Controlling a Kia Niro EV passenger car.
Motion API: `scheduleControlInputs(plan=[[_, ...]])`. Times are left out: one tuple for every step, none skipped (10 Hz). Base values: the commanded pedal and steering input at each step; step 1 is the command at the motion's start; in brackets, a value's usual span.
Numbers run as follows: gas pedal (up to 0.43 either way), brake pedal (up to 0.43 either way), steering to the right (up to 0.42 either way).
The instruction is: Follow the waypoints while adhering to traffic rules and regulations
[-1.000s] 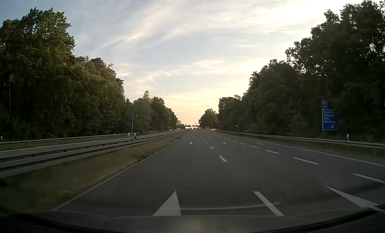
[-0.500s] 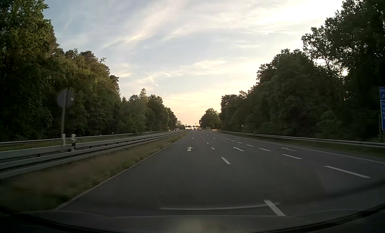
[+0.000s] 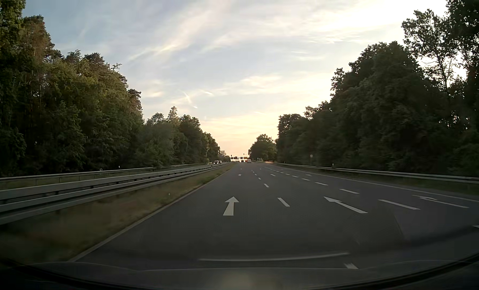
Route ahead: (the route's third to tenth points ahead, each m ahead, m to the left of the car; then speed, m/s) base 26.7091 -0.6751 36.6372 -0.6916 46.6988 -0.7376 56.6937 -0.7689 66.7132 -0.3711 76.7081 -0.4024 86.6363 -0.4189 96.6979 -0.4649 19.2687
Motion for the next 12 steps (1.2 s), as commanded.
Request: scheduleControlInputs(plan=[[0.000,0.018,-0.001],[0.000,0.030,-0.001],[0.000,0.043,-0.001],[0.000,0.055,-0.001],[0.000,0.061,-0.001],[0.000,0.067,-0.002],[0.000,0.073,-0.002],[0.000,0.073,-0.002],[0.000,0.073,-0.001],[0.000,0.073,-0.002],[0.000,0.073,-0.001],[0.000,0.073,-0.001]])
